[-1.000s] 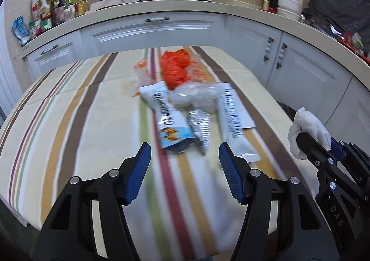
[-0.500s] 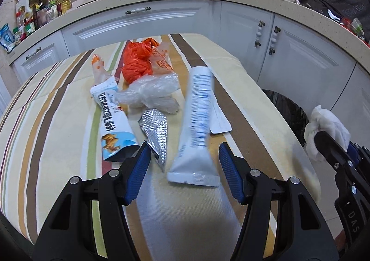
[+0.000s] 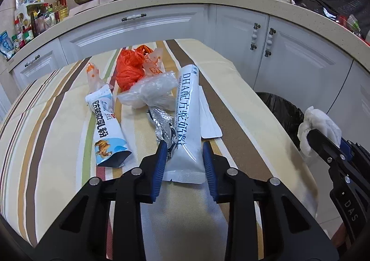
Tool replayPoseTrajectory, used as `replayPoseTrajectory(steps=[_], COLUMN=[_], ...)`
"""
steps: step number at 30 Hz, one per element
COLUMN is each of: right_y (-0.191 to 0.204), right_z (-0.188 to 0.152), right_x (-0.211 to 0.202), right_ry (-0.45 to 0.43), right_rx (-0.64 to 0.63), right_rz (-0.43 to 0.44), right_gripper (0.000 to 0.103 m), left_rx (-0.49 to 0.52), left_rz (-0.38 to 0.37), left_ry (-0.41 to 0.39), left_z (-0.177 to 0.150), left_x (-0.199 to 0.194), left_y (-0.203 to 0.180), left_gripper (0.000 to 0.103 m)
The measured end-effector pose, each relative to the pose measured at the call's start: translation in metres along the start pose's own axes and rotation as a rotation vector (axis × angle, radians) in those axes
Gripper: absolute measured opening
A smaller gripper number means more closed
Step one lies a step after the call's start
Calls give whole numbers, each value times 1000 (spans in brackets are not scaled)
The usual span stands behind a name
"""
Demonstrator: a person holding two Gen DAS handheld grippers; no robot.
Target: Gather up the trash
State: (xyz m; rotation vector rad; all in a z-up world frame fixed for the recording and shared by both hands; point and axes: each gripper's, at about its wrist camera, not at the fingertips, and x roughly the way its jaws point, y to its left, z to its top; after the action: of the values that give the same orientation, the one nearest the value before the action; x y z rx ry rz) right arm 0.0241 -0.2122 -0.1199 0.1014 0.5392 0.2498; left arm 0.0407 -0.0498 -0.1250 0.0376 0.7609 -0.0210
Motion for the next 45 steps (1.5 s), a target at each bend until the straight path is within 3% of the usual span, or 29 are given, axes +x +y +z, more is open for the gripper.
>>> replayPoseTrajectory(steps=[13,16,25,28,32,35,39,45], right_y=[-2,-2,4,5,3,2,5,15], right_z=[6,8,6,6,5,6,4,2], right_x=[-12,-13,-14,-13,-15,-16,-13,-10], right_ry=[-35,-41,-41,-35,-34,-37,-32,-28], right_rx=[-13,-14,-23,-30,-25,-21,-25,-39], right_rz=[-33,-38,-38,-40,-43,-40,-24,1], right_gripper=[23,23,23,23,23,23,23,23], left_rx=[-3,-6,-43,-52,-52,-53,-63,-87], left_rz=[-15,-27,-70,-83,-82,-65,-27,13], left_ry=[-54,-63,-31,-30,-26,-22,-25,-4], left_z=[0,0,-4,-6,-8,-10,-15,-24], left_x=[-33,-37,-32,-34,-35,-37,-42,-43], left_y=[6,9,16,14,10,13,23,41], left_gripper=[18,1,0,7,29,30,40,42])
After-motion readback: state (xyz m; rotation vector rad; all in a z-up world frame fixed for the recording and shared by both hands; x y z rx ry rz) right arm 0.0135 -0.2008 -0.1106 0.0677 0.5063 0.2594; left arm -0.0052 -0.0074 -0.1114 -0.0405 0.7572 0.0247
